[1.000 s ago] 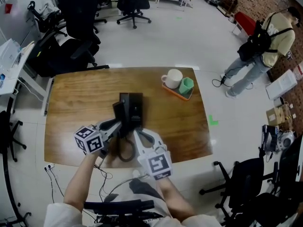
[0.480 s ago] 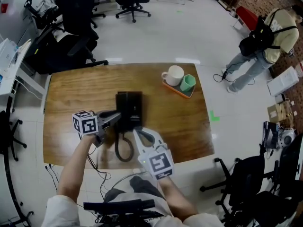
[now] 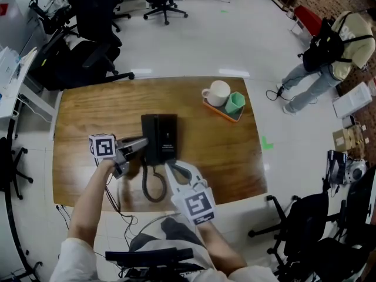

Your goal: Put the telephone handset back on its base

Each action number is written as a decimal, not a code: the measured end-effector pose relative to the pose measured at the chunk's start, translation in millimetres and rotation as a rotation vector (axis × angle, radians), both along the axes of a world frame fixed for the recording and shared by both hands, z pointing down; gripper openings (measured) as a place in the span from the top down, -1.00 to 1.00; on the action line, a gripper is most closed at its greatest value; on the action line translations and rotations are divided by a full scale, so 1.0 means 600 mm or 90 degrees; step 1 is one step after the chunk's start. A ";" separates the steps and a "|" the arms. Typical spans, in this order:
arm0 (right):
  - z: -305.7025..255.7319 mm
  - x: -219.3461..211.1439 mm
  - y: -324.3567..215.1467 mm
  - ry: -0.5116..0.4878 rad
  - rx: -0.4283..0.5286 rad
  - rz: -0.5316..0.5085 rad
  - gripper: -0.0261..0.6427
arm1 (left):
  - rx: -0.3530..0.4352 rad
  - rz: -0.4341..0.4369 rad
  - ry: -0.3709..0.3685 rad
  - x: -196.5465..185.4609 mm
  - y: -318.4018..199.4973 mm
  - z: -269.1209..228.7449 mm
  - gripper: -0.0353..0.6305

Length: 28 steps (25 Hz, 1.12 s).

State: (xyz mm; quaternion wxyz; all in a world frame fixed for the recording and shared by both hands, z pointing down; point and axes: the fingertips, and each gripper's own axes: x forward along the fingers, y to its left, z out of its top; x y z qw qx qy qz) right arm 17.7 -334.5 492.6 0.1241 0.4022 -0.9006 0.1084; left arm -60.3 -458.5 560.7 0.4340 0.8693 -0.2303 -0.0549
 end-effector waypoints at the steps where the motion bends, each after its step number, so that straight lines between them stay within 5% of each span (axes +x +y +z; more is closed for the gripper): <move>1: 0.001 -0.002 0.001 0.001 -0.001 -0.002 0.91 | -0.003 0.009 0.002 0.001 -0.001 0.001 0.70; 15: 0.010 0.001 0.000 0.006 -0.012 -0.006 0.91 | -0.063 0.088 0.020 0.016 -0.020 0.032 0.69; 25: 0.024 0.001 -0.001 0.006 -0.024 -0.009 0.91 | -0.065 0.051 -0.008 0.009 -0.028 0.049 0.49; 28: 0.024 -0.003 0.001 0.006 -0.025 -0.013 0.91 | -0.133 0.008 -0.001 0.000 -0.019 0.062 0.48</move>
